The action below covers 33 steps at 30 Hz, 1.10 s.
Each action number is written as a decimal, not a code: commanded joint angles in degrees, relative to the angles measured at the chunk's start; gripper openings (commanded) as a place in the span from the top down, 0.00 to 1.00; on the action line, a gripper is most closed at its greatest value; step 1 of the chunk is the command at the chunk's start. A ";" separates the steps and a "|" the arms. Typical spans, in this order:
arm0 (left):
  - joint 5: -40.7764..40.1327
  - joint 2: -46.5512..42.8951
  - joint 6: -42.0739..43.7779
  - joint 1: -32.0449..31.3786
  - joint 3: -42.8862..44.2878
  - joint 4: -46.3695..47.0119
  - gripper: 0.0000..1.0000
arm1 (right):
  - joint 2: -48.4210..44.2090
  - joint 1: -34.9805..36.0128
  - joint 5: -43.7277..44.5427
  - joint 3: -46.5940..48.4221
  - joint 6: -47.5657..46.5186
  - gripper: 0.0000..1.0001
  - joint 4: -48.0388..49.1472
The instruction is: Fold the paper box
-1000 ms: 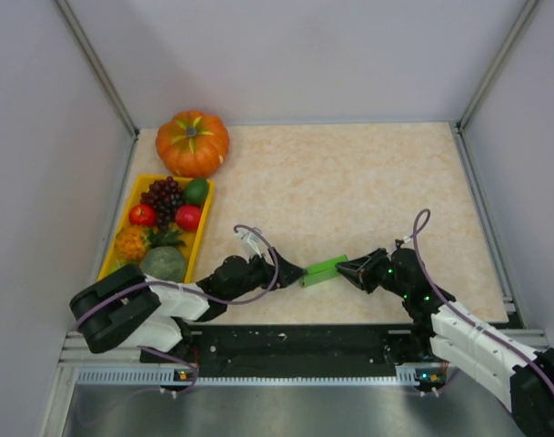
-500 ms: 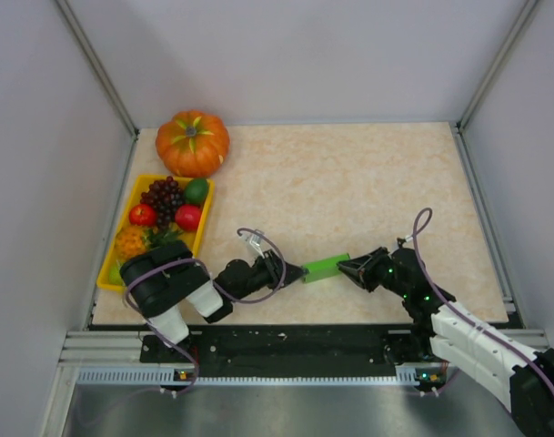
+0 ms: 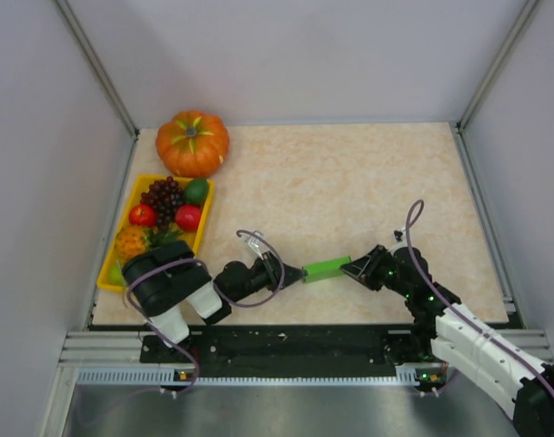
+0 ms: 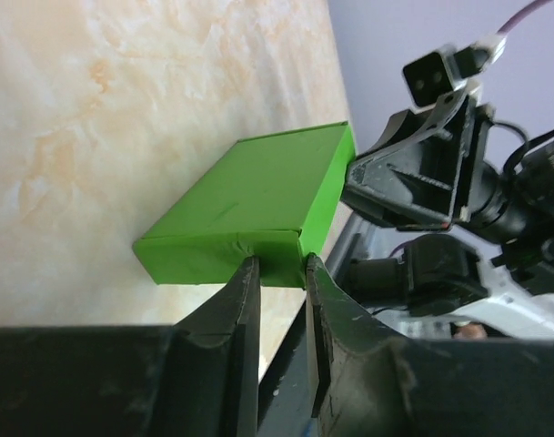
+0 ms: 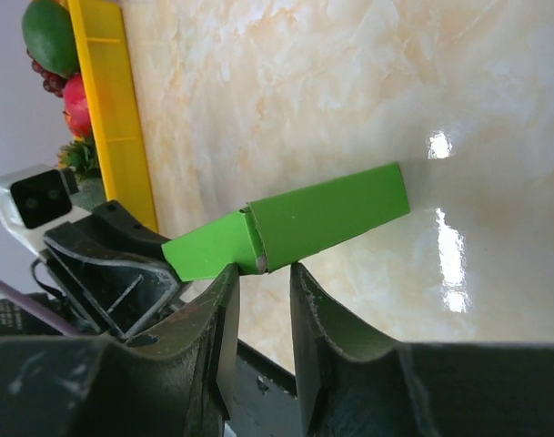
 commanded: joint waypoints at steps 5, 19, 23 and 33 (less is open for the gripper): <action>-9.96 -27.35 18.89 -4.36 3.17 -53.99 0.73 | -5.13 -0.80 2.67 -2.98 -5.75 0.69 -15.40; -15.41 -59.00 20.48 -13.51 4.76 -78.63 0.38 | -24.60 -0.80 -3.58 12.67 -14.53 0.18 -39.15; -15.86 -64.37 22.14 -13.42 7.56 -83.46 0.33 | -16.94 -0.80 -3.23 14.59 -19.36 0.18 -38.09; -15.09 -64.06 16.62 -12.81 5.29 -80.53 0.34 | -2.99 -0.89 1.42 15.74 -23.59 0.14 -35.82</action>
